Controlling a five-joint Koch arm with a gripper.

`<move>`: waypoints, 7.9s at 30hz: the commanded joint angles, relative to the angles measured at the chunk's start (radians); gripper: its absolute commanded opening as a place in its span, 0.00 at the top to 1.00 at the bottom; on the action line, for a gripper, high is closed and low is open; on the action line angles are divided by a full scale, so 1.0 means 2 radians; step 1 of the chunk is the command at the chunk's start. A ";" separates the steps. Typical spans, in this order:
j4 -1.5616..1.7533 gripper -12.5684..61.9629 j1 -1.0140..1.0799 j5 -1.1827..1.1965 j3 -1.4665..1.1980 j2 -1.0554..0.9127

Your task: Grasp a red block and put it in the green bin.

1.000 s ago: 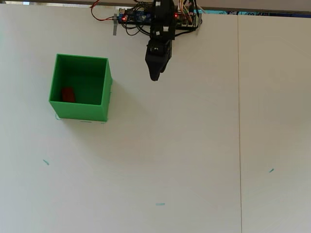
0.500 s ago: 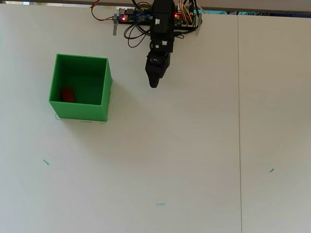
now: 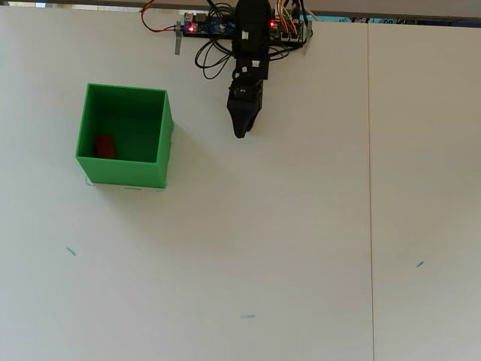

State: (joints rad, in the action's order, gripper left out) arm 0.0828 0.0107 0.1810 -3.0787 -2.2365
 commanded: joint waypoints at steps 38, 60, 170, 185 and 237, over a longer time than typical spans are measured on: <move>-0.055 0.37 -0.006 -0.004 -0.033 -0.044; -0.058 0.37 -0.015 -0.075 -0.033 -0.044; -0.058 0.37 -0.015 -0.077 -0.033 -0.044; -0.058 0.37 -0.015 -0.077 -0.033 -0.044; -0.058 0.37 -0.015 -0.077 -0.033 -0.044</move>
State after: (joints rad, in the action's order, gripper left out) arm 0.0291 -0.0138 0.0368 -3.0818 -2.2365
